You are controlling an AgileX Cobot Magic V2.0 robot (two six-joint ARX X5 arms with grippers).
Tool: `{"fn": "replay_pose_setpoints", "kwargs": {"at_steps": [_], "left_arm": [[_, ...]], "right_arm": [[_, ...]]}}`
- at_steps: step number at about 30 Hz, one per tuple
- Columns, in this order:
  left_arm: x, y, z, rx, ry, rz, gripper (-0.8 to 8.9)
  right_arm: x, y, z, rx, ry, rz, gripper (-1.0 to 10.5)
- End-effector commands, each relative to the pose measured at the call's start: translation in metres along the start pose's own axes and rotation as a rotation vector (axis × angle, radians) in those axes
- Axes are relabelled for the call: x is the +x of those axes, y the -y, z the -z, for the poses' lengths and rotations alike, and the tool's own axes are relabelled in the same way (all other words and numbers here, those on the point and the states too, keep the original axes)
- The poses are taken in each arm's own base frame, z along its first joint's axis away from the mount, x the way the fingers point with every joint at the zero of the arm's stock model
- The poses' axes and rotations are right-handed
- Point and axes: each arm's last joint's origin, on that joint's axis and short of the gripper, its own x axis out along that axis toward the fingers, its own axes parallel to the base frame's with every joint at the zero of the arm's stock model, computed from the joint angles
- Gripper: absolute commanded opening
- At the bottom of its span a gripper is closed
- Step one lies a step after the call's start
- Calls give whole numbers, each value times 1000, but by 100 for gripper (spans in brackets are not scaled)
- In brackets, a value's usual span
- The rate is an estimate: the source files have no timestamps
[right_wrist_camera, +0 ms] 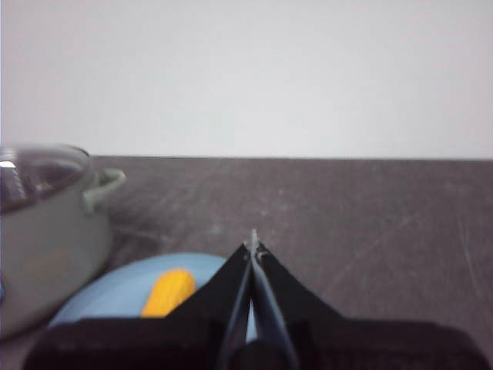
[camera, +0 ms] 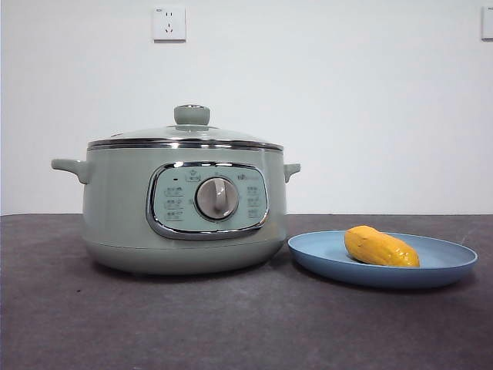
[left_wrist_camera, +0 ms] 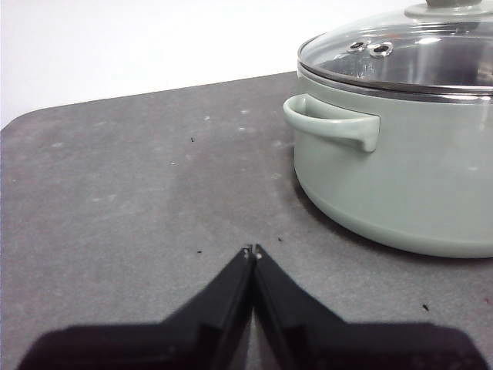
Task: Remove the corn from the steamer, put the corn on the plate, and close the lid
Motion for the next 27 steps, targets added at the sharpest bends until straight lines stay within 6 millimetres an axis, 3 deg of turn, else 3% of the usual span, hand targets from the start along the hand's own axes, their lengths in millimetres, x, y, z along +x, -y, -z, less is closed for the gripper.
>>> {"fn": "replay_pose_setpoints", "kwargs": {"at_steps": [1,9,27], "left_arm": [[1,0,4,-7,-7,-2,-3],[1,0,4,-7,-7,-2,-3],[1,0,4,-8,-7,-3,-3]], "right_arm": [[1,0,13,17,-15,2,1],[1,1,37,45,-184,5,1],[1,1,36,76,-177,8,1]]}}
